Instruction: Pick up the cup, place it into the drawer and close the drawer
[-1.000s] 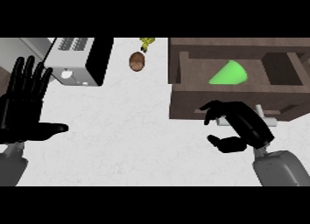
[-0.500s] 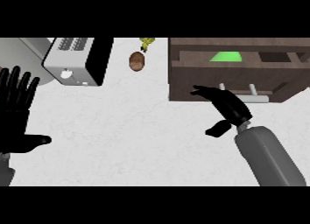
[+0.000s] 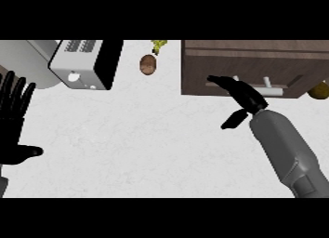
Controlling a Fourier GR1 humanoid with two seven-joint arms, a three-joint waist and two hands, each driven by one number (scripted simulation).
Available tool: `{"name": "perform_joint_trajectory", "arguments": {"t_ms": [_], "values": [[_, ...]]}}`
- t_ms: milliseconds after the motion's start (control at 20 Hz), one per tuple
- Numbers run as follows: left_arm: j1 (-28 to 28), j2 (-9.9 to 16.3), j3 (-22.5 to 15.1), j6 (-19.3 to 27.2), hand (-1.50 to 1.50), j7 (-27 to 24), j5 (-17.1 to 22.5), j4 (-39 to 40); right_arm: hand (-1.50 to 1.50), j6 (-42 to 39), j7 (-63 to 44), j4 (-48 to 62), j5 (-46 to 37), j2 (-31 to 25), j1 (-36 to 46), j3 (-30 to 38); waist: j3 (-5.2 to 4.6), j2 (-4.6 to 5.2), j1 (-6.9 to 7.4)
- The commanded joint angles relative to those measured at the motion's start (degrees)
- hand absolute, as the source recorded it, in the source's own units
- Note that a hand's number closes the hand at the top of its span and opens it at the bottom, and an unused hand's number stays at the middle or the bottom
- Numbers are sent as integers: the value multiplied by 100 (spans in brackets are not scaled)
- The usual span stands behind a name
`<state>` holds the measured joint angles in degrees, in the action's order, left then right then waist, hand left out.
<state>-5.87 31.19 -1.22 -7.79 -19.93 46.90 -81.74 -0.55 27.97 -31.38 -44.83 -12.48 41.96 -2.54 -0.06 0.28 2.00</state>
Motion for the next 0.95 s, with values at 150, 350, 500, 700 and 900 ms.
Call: {"name": "perform_joint_trajectory", "arguments": {"t_ms": [150, 350, 500, 700, 900], "values": [[251, -212, -56, 73, -150, -3, -182, -306, -150, -125, 397, 1538, -24, -382, 993, 376, 19, 68, 118], [-22, -181, -46, -144, -150, 23, -161, -36, -150, -245, 573, 1869, 14, -715, 1243, 514, 24, 157, 234], [-158, -240, -72, -200, -150, -137, -346, 192, -150, -274, 445, 1997, 34, -661, 1536, 567, 21, 161, 226], [-307, -222, -5, -86, -150, 37, -254, 105, -150, -306, 514, 2111, 33, -809, 1595, 598, 28, 204, 314], [-202, -145, -5, -177, -150, 72, -285, 33, -150, -253, 537, 2218, 43, -832, 1616, 634, 30, 184, 375]]}}
